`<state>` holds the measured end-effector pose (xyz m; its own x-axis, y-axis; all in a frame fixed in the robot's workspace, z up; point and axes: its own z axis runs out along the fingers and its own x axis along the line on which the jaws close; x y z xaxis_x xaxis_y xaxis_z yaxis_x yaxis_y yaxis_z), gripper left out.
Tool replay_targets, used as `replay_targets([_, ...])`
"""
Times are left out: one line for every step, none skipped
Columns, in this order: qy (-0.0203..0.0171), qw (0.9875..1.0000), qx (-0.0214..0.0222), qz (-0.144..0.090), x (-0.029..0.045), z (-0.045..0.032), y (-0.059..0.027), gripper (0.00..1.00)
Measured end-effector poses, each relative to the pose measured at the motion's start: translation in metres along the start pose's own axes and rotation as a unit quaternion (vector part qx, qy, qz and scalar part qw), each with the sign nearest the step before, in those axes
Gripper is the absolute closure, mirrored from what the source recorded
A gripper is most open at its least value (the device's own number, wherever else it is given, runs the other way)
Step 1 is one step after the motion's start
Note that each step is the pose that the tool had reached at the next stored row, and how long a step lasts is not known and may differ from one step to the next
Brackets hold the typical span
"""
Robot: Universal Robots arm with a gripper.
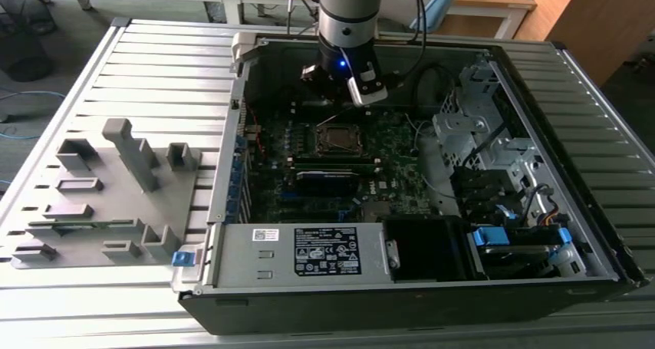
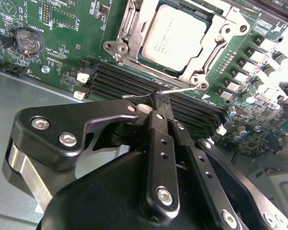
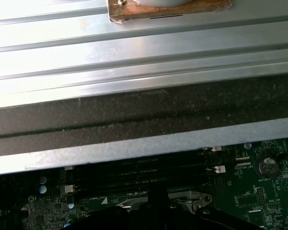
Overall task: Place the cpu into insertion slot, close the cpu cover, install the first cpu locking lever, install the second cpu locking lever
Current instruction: 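Install the first cpu locking lever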
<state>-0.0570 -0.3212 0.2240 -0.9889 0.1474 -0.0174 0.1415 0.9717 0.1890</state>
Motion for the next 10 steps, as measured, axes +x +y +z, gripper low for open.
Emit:
replay_targets([0.0,1.0,0.0,0.0,0.0,0.0,0.0001,0.9])
replay_targets([0.0,1.0,-0.0001,0.0,0.0,0.0002,0.0002,0.9])
replay_targets([0.0,1.0,0.0,0.0,0.0,0.0002,0.0004,0.9])
replay_targets([0.0,1.0,0.0,0.0,0.0,0.0002,0.0005,0.9])
replay_targets([0.0,1.0,0.0,0.0,0.0,0.0003,0.0006,0.9])
replay_targets([0.0,1.0,0.0,0.0,0.0,0.0003,0.0007,0.9])
replay_targets([0.0,1.0,0.0,0.0,0.0,0.0003,0.0008,0.9])
replay_targets([0.0,1.0,0.0,0.0,0.0,0.0004,0.001,0.9])
replay_targets([0.0,1.0,0.0,0.0,0.0,0.0005,0.0014,0.9])
replay_targets([0.0,1.0,-0.0001,0.0,-0.0001,0.0006,0.0015,0.9])
